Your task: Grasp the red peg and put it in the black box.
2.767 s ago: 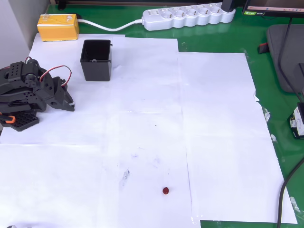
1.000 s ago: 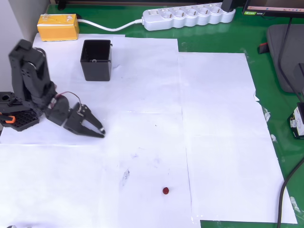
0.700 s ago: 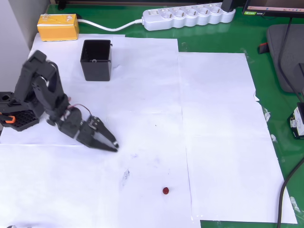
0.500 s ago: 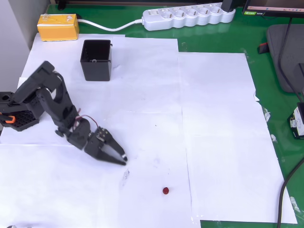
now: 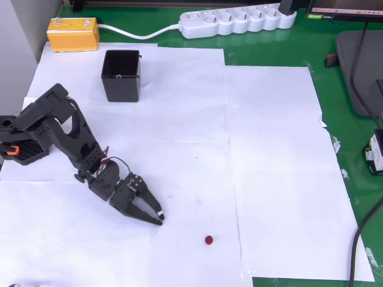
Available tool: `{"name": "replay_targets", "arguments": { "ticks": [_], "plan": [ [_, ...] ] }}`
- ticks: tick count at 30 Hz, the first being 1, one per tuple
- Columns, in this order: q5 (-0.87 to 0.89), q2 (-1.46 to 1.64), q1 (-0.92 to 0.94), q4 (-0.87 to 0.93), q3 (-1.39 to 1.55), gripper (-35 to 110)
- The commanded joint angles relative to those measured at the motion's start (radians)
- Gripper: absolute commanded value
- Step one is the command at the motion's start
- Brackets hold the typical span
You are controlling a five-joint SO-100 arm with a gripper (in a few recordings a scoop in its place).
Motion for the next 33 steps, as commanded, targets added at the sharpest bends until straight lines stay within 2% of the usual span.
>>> {"name": "replay_targets", "arguments": {
  "ticks": [1, 7, 10, 12, 13, 25, 33],
  "plan": [
    [-0.017, -0.021, 0.008, 0.061, 0.029, 0],
    [-0.02, -0.048, 0.006, 0.196, 0.086, 3],
    [-0.006, -0.048, 0.009, 0.232, 0.121, 18],
    [-0.072, -0.04, 0.018, 0.255, 0.137, 33],
    [-0.074, -0.038, 0.018, 0.256, 0.14, 35],
    [-0.078, 0.006, 0.025, 0.259, 0.215, 43],
    [-0.044, 0.147, 0.015, 0.31, 0.472, 43]
  ]
}}
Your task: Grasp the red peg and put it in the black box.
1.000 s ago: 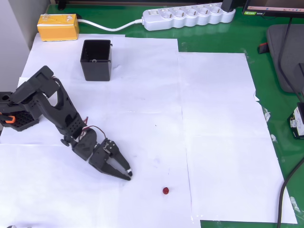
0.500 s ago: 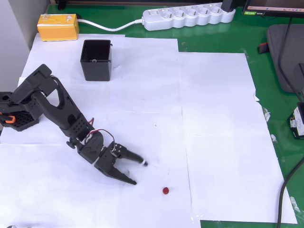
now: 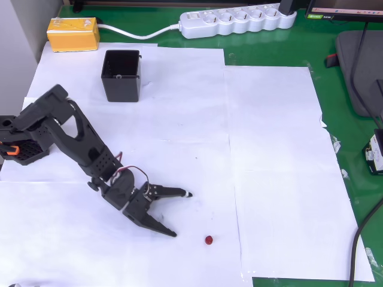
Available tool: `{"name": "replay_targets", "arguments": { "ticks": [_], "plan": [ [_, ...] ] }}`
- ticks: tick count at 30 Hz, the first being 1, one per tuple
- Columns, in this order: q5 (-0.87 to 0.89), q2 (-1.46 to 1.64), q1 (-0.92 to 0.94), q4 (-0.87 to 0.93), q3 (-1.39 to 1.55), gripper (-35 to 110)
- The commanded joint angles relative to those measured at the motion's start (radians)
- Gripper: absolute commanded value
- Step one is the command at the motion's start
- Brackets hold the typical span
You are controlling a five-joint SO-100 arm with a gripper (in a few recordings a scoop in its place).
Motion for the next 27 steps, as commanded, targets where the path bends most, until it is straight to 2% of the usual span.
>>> {"name": "replay_targets", "arguments": {
  "ticks": [1, 6, 19, 27],
  "plan": [
    [0.003, 0.044, 0.008, 0.054, 0.117, 43],
    [0.021, 0.1, -0.005, 0.064, 0.227, 43],
    [0.051, 0.195, -0.032, 0.272, 0.492, 43],
    [0.038, 0.238, -0.046, 0.322, 0.595, 43]
  ]
}}
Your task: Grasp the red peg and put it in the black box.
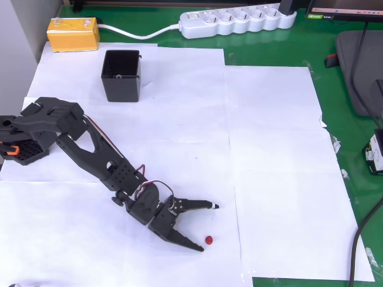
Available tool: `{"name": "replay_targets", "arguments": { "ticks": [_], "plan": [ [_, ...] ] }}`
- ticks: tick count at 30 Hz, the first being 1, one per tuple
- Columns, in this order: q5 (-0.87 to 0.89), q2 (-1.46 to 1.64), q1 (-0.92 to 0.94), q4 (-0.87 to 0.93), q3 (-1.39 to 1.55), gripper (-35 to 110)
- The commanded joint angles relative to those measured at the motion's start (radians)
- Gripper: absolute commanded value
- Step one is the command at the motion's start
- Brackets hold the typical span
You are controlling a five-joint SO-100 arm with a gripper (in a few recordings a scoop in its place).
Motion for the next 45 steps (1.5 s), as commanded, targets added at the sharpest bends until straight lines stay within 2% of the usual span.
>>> {"name": "replay_targets", "arguments": {
  "ticks": [1, 26, 40, 45],
  "plan": [
    [-0.008, 0.017, -0.006, 0.04, 0.084, 43],
    [0.002, 0.029, -0.028, 0.009, 0.061, 44],
    [-0.002, 0.028, -0.031, 0.006, 0.049, 24],
    [0.002, 0.031, -0.031, 0.006, 0.051, 21]
  ]
}}
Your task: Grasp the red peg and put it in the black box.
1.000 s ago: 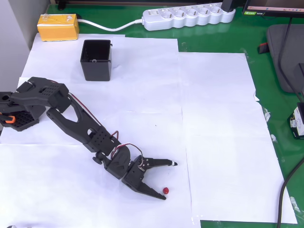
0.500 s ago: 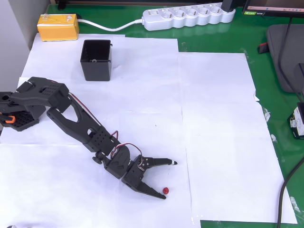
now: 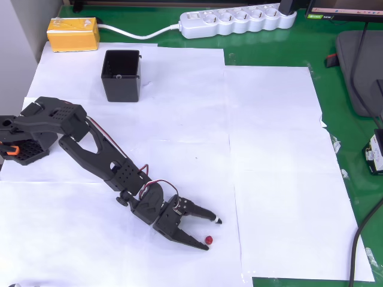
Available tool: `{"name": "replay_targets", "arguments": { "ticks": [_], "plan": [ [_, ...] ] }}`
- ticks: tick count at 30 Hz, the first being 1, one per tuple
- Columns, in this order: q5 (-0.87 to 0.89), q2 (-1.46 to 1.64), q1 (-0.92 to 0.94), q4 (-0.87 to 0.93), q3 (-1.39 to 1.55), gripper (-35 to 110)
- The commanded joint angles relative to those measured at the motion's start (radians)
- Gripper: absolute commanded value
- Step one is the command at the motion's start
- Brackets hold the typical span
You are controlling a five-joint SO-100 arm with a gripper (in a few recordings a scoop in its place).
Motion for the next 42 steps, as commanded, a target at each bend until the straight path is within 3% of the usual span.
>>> {"name": "replay_targets", "arguments": {
  "ticks": [1, 4, 11, 24, 42],
  "plan": [
    [-0.006, 0.002, -0.012, -0.008, 0.008, 19],
    [-0.009, 0.002, -0.011, -0.011, 0.008, 7],
    [-0.006, 0.002, -0.009, -0.018, 0.011, 0],
    [-0.002, -0.041, -0.009, 0.011, -0.029, 0],
    [0.092, -0.733, -0.048, 1.039, -0.038, 0]
  ]
}}
